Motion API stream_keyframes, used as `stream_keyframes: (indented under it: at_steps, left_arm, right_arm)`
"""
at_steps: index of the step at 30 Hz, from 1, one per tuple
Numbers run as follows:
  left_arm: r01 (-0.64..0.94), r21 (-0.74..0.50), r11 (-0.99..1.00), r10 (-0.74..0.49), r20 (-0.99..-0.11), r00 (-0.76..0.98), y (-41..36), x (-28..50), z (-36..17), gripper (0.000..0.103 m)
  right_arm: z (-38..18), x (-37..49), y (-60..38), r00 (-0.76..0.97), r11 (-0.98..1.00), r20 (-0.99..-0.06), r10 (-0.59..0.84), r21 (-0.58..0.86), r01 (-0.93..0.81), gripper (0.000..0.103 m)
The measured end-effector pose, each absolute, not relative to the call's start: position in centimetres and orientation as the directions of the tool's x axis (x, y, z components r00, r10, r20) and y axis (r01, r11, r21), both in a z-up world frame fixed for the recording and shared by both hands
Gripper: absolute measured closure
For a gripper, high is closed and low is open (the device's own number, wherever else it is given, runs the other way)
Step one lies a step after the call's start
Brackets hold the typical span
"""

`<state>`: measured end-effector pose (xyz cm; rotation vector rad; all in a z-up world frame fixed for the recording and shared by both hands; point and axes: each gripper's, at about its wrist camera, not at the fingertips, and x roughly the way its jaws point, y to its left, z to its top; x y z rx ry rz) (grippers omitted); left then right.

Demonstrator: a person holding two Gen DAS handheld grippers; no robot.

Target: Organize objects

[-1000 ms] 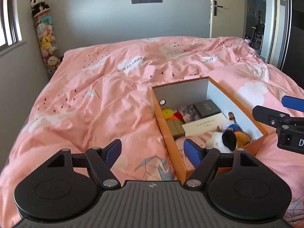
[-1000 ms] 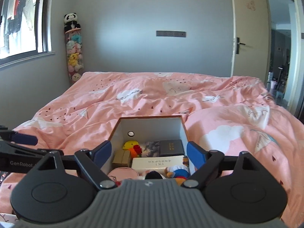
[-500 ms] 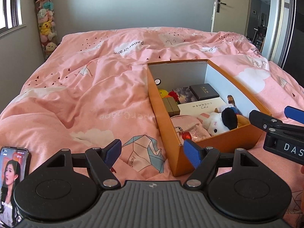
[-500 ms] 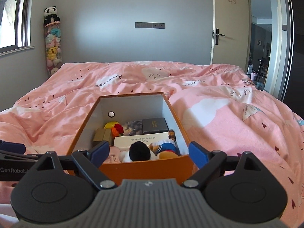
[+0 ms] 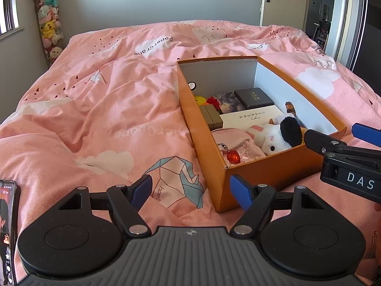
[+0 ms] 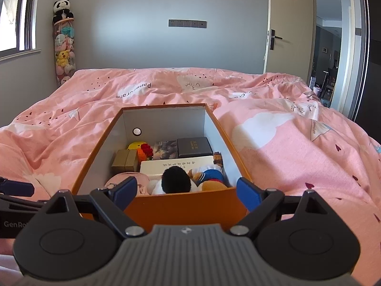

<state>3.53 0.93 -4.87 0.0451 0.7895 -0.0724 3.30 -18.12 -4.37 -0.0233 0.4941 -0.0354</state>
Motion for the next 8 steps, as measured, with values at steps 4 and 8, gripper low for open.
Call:
stream_keyframes:
  at_steps: [4, 8]
  left_arm:
    - [0.086, 0.015, 0.996, -0.05, -0.707, 0.705, 0.88, 3.5, -4.81, 0.016]
    - [0.085, 0.021, 0.996, -0.045, -0.704, 0.709, 0.79, 3.43, -4.73, 0.016]
  right_arm:
    - [-4.32, 3.12, -18.35, 0.881, 0.999, -0.472, -0.039, -0.024, 0.031, 0.012]
    - [-4.24, 3.0, -18.46, 0.882, 0.999, -0.47, -0.037, -0.018, 0.033, 0.012]
